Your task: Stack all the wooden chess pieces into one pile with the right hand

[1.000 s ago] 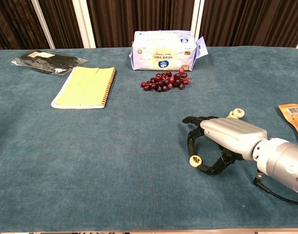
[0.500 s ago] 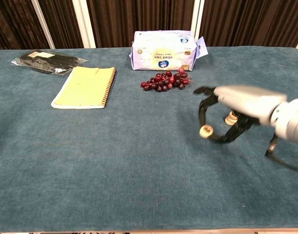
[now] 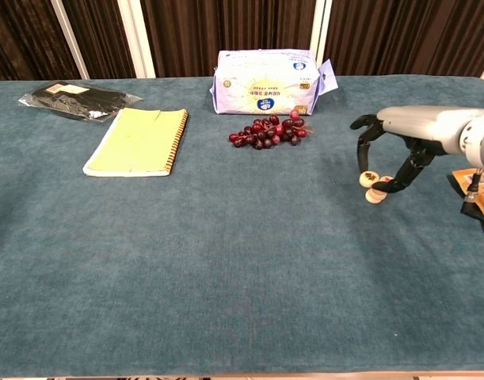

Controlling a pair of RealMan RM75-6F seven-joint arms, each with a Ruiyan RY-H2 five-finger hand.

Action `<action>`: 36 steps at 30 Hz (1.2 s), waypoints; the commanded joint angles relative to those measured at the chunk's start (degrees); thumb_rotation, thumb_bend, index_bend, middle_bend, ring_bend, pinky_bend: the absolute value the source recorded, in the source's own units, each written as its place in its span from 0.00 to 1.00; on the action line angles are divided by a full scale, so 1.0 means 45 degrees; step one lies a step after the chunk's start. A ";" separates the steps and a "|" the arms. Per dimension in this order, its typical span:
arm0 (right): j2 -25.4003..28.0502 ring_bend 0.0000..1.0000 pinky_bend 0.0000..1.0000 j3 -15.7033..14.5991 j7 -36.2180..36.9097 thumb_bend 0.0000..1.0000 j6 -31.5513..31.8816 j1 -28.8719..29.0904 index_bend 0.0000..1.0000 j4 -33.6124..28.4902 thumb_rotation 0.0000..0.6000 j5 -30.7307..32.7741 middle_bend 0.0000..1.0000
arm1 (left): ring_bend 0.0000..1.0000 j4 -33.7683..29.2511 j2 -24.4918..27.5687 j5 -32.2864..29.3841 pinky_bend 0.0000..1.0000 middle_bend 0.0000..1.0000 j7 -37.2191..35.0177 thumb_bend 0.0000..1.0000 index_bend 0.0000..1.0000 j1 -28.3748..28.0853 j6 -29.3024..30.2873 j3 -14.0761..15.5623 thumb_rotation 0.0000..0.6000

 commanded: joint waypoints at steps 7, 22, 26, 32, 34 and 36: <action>-0.0183 0.00 0.00 0.0011 0.0579 0.41 -0.0186 0.0393 0.54 0.1169 1.00 0.0595 0.00 | 0.00 0.0011 -0.0004 -0.0023 0.00 0.00 0.0002 0.49 0.14 -0.0010 -0.0028 -0.0006 1.00; -0.0254 0.00 0.00 -0.0347 0.1097 0.41 -0.0111 0.0451 0.54 0.1595 1.00 0.0580 0.00 | 0.00 0.0000 -0.0007 -0.0035 0.00 0.00 0.0047 0.49 0.14 -0.0004 -0.0025 -0.0001 1.00; -0.0262 0.00 0.00 -0.0424 0.1207 0.41 -0.0073 0.0446 0.54 0.1657 1.00 0.0578 0.00 | 0.00 -0.0001 -0.0005 -0.0030 0.00 0.00 0.0042 0.49 0.14 -0.0006 -0.0026 -0.0003 1.00; -0.0177 0.00 0.00 -0.0535 0.1385 0.41 -0.0052 0.0398 0.54 0.1626 1.00 0.0570 0.00 | 0.00 0.0010 0.0000 -0.0041 0.00 0.00 0.0031 0.49 0.14 -0.0015 -0.0061 0.0002 1.00; -0.0158 0.00 0.00 -0.0592 0.1414 0.41 -0.0045 0.0386 0.54 0.1611 1.00 0.0545 0.00 | 0.00 0.0008 -0.0005 -0.0032 0.00 0.00 0.0049 0.49 0.14 -0.0015 -0.0056 0.0006 1.00; -0.0154 0.00 0.00 -0.0631 0.1441 0.41 -0.0043 0.0380 0.54 0.1611 1.00 0.0533 0.00 | 0.00 0.0003 -0.0008 -0.0030 0.00 0.00 0.0054 0.49 0.14 -0.0013 -0.0050 0.0007 1.00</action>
